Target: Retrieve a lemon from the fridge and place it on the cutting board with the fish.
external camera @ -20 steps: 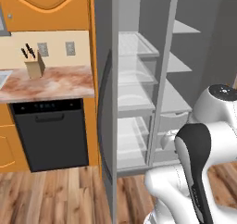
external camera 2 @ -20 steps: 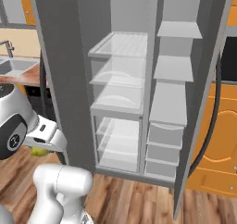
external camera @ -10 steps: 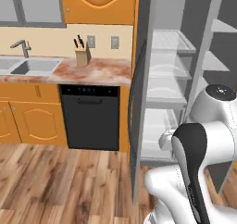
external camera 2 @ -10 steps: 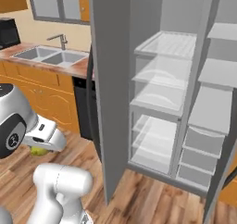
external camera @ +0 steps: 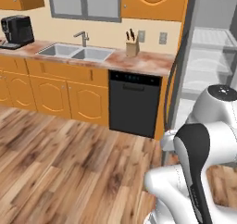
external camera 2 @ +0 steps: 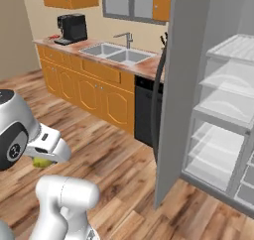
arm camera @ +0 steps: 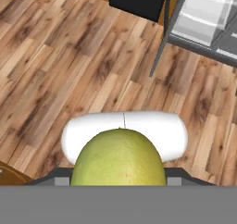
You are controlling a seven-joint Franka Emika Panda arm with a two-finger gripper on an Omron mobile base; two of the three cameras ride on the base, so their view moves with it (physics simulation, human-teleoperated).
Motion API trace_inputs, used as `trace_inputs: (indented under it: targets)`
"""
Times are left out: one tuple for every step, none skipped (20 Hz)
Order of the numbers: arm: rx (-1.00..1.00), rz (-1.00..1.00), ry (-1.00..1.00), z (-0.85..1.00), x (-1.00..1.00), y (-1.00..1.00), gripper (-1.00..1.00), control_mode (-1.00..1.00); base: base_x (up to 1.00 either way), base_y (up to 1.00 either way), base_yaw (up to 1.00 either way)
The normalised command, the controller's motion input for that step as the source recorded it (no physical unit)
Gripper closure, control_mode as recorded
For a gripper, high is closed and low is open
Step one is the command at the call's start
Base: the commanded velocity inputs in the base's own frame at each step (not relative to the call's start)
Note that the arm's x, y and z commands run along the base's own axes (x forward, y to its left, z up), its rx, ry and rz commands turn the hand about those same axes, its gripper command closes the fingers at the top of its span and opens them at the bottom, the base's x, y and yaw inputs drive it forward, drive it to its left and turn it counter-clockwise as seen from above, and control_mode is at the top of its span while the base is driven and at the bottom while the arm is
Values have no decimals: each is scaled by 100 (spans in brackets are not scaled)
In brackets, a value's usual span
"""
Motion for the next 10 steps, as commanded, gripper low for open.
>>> trace_inputs:
  targets:
    - [0,0,0,0,0,0,100,100,23,86,26]
    - [0,0,0,0,0,0,100,100,36,91,21]
    - [0,0,0,0,0,0,100,100,46,87,16]
    - [0,0,0,0,0,0,100,100,54,84,13]
    - [0,0,0,0,0,0,100,100,58,88,10]
    - [0,0,0,0,0,0,100,100,59,93,6]
    - [0,0,0,0,0,0,100,100,63,94,4]
    - [0,0,0,0,0,0,100,100,65,94,2]
    - [0,0,0,0,0,0,100,100,71,96,0]
    - [0,0,0,0,0,0,100,100,71,99,0]
